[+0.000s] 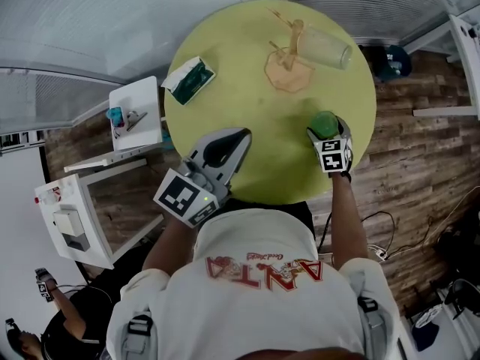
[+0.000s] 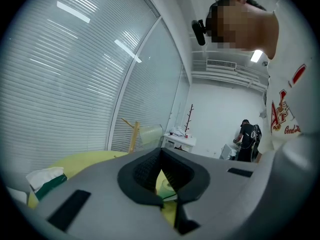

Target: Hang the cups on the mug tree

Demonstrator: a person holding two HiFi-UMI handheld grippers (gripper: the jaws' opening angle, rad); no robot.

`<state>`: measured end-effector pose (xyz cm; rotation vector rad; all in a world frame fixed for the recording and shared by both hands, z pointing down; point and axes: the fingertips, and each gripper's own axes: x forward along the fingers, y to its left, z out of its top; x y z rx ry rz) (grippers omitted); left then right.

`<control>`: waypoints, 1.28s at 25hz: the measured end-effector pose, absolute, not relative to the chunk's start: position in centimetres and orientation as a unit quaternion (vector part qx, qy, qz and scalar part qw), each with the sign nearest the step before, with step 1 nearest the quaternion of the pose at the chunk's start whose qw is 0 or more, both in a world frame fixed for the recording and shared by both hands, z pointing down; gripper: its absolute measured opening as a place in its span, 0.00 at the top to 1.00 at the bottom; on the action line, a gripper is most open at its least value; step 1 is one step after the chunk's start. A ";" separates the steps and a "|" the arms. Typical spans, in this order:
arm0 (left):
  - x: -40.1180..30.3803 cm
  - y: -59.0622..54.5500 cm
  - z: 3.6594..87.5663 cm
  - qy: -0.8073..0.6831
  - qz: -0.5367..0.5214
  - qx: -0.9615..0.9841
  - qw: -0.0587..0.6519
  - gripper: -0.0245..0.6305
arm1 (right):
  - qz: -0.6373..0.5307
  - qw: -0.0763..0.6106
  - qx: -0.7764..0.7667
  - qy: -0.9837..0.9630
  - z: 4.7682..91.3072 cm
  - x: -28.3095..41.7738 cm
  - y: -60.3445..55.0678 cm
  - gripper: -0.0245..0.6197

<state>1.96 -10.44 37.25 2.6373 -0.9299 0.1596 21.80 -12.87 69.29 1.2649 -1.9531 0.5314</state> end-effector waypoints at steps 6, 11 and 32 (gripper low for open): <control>1.4 -10.5 37.7 -0.335 0.058 0.924 0.176 0.95 | 0.183 0.352 0.498 -0.772 68.3 20.7 -15.5 0.40; 0.9 -10.6 38.3 -0.340 0.062 0.921 0.179 0.95 | 0.171 0.362 0.480 -0.781 68.4 19.1 -17.8 0.40; -1.7 -11.0 39.3 -0.358 0.043 0.911 0.201 0.95 | -0.083 0.650 0.403 -0.639 63.6 21.2 -24.5 0.41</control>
